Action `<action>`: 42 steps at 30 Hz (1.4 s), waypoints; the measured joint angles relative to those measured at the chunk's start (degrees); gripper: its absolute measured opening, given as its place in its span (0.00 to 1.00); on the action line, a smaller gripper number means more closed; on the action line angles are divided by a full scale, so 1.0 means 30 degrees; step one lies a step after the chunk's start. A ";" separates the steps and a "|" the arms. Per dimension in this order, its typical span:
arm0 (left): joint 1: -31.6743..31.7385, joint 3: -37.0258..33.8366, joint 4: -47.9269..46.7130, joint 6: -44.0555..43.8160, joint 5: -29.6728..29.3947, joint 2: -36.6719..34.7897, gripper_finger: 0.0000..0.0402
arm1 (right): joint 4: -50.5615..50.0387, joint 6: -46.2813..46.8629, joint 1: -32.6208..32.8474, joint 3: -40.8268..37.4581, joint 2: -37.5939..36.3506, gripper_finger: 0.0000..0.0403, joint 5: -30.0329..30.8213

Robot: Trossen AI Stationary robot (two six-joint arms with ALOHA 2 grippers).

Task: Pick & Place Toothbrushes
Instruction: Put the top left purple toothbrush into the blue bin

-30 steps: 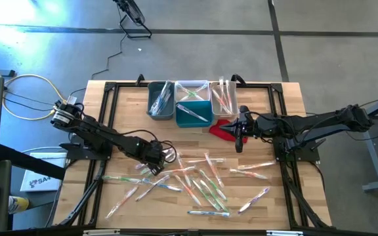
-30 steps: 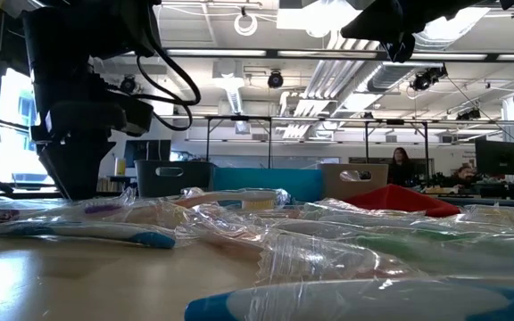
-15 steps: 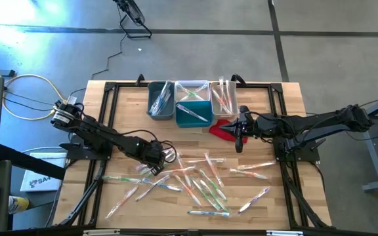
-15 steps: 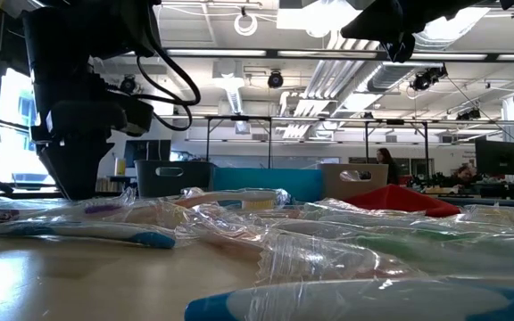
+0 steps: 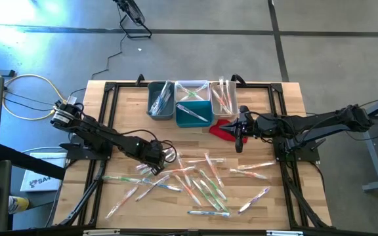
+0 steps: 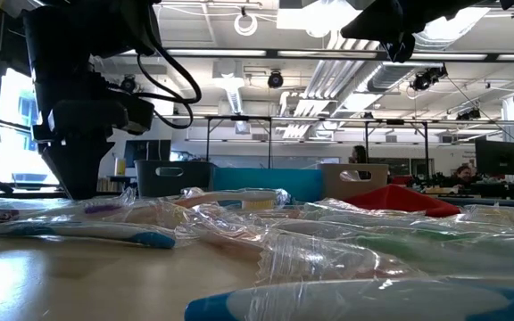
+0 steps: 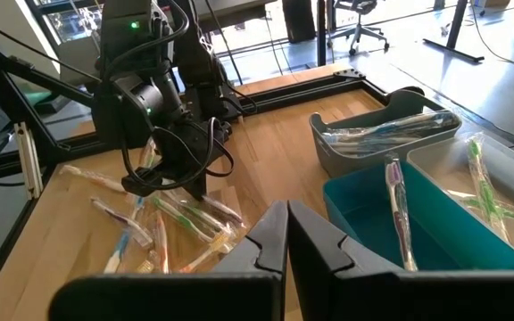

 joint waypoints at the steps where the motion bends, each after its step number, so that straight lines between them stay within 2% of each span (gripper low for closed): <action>1: 0.0000 0.0000 0.0000 0.0003 0.0000 0.0000 0.04 | 0.0000 0.0003 0.0004 0.0000 0.0007 0.01 0.0000; 6: 0.0000 0.0000 -0.0103 0.0058 0.0007 -0.0107 0.04 | 0.0000 -0.0001 0.0001 0.0000 0.0000 0.01 0.0000; 10: 0.0000 0.0172 -0.1483 0.0059 -0.0033 -0.0666 0.04 | -0.0016 0.0003 -0.0002 0.0000 0.0000 0.01 0.0000; 15: 0.0004 0.1079 -0.3864 0.0062 -0.1045 -0.1678 0.01 | -0.0126 -0.0011 -0.0002 0.0000 0.0003 0.01 0.0000; 20: 0.0000 0.1723 -0.4507 0.0453 -0.2432 -0.2675 0.01 | -0.0141 -0.0011 -0.0002 0.0000 0.0001 0.01 0.0000; 34: 0.0005 0.2448 -0.4281 0.0859 -0.6355 -0.5507 0.01 | -0.0248 -0.0011 0.0001 0.0004 0.0007 0.01 0.0000; 42: 0.0000 0.2441 -0.2141 0.1624 -0.7796 -0.6808 0.01 | -0.0251 -0.0011 -0.0003 0.0000 0.0004 0.01 0.0000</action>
